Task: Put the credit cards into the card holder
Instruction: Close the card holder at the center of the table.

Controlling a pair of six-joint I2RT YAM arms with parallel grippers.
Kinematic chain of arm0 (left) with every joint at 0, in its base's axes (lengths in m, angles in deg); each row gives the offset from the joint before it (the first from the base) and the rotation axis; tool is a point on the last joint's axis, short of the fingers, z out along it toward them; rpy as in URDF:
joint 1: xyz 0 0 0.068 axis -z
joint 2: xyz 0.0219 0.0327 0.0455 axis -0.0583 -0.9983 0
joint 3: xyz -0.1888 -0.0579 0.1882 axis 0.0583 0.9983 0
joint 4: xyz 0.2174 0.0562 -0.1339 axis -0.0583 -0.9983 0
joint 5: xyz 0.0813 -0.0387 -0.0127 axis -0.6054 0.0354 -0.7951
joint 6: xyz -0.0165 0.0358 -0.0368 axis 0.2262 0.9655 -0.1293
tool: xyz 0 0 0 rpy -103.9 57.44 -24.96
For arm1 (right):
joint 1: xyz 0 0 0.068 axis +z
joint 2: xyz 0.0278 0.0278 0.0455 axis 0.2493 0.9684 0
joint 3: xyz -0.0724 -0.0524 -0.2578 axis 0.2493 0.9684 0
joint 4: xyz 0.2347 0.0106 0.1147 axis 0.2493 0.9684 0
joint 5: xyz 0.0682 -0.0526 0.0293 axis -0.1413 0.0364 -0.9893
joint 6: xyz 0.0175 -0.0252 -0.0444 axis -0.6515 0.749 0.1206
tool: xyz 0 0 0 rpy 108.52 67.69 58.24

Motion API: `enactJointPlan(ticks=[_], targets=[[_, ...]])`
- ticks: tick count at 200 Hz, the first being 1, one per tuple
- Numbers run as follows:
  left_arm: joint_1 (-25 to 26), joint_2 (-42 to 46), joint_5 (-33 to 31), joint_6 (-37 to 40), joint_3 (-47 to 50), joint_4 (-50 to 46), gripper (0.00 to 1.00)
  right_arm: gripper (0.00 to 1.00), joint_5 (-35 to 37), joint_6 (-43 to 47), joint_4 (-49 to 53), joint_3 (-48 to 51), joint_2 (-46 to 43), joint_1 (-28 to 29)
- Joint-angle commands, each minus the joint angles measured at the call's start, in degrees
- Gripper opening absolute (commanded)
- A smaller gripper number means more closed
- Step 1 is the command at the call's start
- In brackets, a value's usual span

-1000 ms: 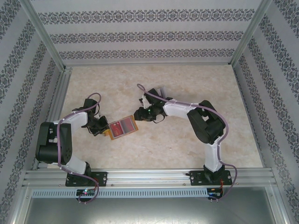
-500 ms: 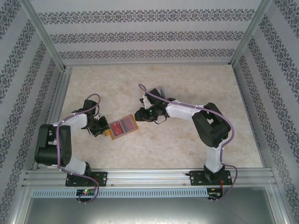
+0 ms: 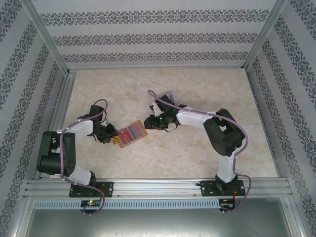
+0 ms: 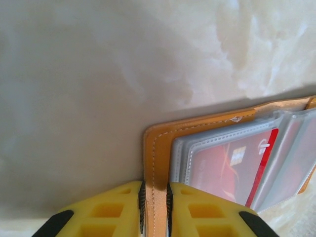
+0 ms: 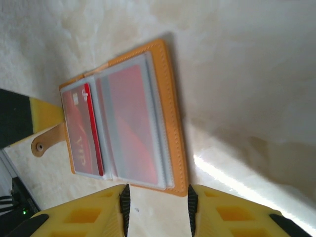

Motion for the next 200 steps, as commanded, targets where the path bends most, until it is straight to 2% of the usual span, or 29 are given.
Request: enactJointPlan(ticks=[1,48,116,200], targets=[[0.7,0.1,2.2,0.5,-1.8,-1.9,0.21,0.4,0.0,0.5,-0.1,-0.4,0.1,-0.4],[0.7,-1.0,3.5,1.1,-1.6,-1.5,0.22,0.44,-3.2,-0.4,-0.6,-5.2,8.6,0.6],[0.9,-5.8,4.0,0.6,0.7,3.0,0.14,0.44,-7.2,-2.6,-2.3,-10.3,12.5,3.7],[1.0,-5.5,3.2,0.9,0.1,2.6,0.12,0.43,-10.0,-6.1,-6.5,-10.5,7.4,3.7]])
